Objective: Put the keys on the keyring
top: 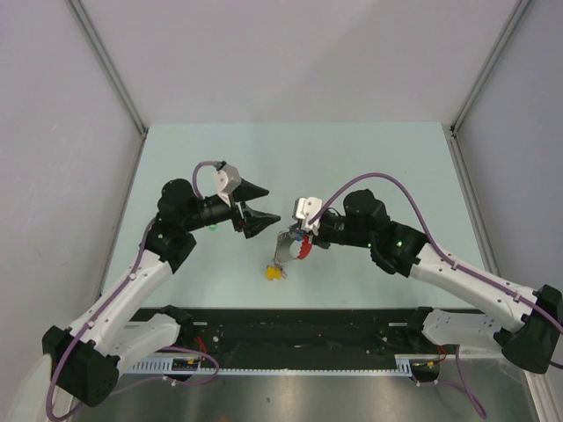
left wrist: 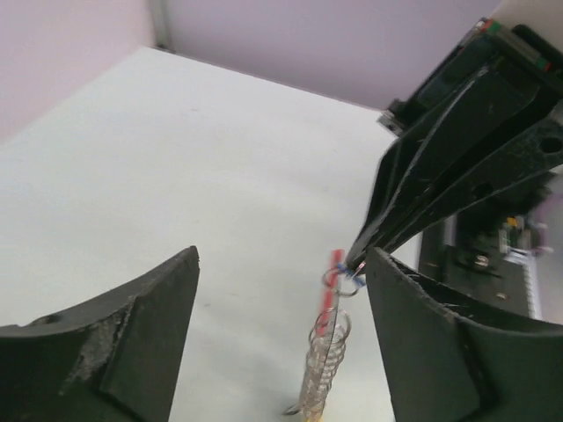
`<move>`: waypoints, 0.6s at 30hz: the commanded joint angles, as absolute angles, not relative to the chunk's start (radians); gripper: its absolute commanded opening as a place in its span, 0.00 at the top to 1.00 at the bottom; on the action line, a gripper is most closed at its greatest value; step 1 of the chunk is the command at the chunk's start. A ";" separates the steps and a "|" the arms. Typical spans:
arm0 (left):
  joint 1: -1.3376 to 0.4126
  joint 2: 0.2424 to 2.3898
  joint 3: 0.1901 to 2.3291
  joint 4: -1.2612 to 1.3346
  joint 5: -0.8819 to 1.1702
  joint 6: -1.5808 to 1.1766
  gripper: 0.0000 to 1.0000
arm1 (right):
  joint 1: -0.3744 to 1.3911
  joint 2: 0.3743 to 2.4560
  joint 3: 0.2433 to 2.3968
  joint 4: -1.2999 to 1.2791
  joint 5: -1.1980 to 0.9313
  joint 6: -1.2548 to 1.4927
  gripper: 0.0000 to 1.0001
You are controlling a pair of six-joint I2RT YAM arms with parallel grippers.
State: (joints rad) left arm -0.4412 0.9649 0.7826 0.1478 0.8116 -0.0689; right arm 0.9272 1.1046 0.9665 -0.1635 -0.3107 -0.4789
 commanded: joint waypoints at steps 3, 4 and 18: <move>-0.399 0.890 0.787 0.143 0.563 -0.092 0.12 | 0.859 1.060 0.989 -0.126 -0.324 -0.459 1.00; -0.396 0.885 0.787 0.141 0.534 -0.097 0.11 | 0.847 1.066 0.992 -0.132 -0.324 -0.460 1.00; -0.360 0.867 0.841 -0.027 0.203 -0.213 0.00 | 0.575 1.296 1.153 -0.085 -0.143 -0.377 1.00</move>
